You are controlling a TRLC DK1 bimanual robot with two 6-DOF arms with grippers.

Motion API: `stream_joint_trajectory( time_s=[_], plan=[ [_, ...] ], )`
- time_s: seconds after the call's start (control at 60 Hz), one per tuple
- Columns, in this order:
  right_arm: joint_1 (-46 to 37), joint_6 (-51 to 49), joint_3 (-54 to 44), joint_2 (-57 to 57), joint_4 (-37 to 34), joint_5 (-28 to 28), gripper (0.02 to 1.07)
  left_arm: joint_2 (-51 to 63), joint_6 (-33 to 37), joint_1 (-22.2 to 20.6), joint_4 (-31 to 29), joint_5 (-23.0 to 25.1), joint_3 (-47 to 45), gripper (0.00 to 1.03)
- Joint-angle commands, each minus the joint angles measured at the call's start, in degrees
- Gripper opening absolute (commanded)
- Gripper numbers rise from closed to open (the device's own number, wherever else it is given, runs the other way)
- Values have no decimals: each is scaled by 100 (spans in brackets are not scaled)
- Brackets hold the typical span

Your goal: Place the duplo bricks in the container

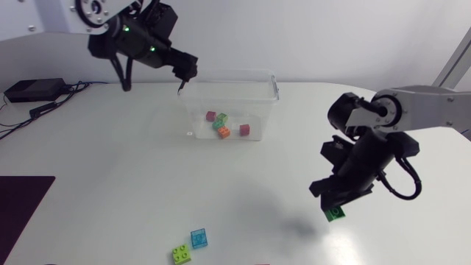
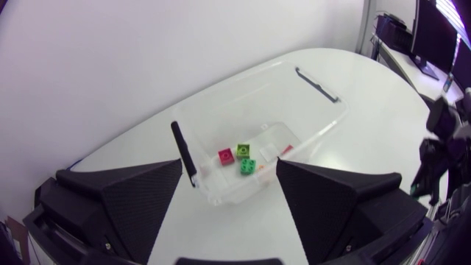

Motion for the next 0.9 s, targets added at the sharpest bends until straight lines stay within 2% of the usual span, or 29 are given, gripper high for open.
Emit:
stream_joint_trajectory(
  time_s=[0.0,0.2,0.5,0.783,0.883],
  plan=[
    [75,181,406,-78,-49,23,31,-635,444,-46,-195,50,-924,90],
    [286,444,1408,10,56,41,31,-1804,1050,-134,-292,165,-2901,89],
    [435,681,2560,405,249,129,31,-2736,1621,-416,-292,208,-4791,89],
    [479,717,3236,748,583,270,31,-3105,1244,-1672,-274,217,-5705,89],
    [462,717,3465,906,601,270,31,-2955,1068,-1962,-195,217,-5863,89]
  ],
)
